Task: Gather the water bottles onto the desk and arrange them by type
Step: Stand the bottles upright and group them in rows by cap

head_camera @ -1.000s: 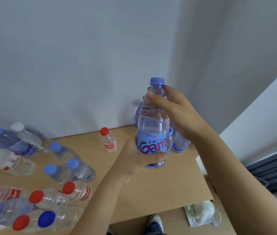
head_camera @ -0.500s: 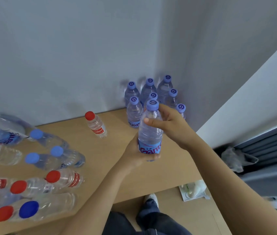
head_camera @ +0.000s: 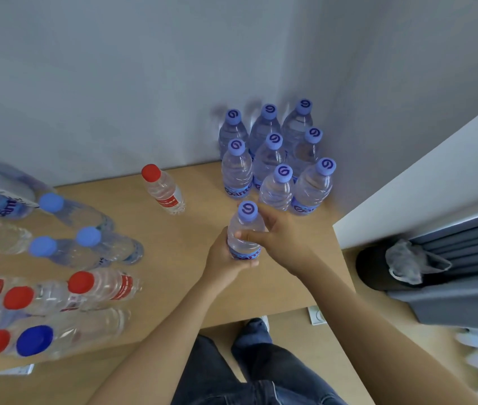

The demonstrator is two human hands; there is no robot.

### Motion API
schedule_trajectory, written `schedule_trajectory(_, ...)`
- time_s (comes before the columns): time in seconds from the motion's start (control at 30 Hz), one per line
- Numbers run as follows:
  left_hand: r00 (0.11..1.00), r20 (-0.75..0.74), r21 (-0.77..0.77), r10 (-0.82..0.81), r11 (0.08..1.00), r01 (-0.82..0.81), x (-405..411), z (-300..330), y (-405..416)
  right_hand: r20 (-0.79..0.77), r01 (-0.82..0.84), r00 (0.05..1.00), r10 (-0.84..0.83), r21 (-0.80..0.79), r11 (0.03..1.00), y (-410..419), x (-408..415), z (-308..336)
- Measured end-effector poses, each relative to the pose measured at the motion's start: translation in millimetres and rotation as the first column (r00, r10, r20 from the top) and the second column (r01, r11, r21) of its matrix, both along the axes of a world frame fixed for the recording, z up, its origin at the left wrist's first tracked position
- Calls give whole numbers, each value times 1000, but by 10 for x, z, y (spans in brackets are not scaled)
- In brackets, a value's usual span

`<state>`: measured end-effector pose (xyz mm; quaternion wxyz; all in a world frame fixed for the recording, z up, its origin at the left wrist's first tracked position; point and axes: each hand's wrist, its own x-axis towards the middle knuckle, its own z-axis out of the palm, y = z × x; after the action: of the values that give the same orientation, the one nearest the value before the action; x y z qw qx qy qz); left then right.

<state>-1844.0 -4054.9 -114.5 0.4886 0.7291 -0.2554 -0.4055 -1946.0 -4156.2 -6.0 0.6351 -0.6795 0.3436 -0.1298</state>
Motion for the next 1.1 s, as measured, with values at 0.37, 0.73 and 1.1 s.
schedule_trajectory(0.37, 989, 145, -204, 32, 979, -2, 30, -39, -135, 52, -14, 998, 22, -141, 990, 20, 55, -175)
schedule_trajectory(0.73, 987, 124, -86, 105, 992, -95, 221, -119, -425, -10, 101, 994, -112, -356, 929, -144, 362, -142)
schedule_trajectory(1.1, 979, 125, -16, 161, 987, -160, 325, -80, -650, -93, 151, 975, -204, -400, 904, -210, 587, -115)
